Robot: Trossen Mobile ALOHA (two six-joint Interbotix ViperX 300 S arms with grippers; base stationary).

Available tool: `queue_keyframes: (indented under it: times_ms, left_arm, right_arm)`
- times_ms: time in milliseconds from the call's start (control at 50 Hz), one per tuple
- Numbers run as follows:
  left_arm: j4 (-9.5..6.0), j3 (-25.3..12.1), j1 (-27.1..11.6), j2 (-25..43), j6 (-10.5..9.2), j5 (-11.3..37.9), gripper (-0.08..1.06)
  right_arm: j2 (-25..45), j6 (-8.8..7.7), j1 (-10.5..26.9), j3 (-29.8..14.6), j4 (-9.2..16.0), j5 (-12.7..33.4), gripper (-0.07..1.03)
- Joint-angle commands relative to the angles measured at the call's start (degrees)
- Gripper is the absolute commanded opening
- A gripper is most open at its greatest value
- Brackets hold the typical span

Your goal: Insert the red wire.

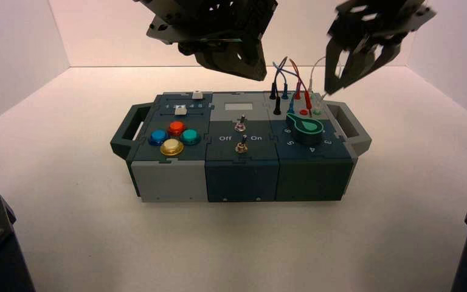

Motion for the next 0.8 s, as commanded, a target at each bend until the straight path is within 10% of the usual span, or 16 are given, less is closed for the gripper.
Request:
queue_keyframes:
  times_ms: [20,800]
  left_arm:
    - [0.00,-0.5,-0.3,-0.4,-0.26,-0.7,-0.03]
    - [-0.09,-0.3,-0.2,-0.4,-0.18,-1.8,-0.03]
  right_arm:
    - [2.5,-0.35,1.6,-2.7,-0.6,-0.9,0.48]
    - [10.1,-0.35,1.7,-8.1,-4.4,-3.3,0.51]
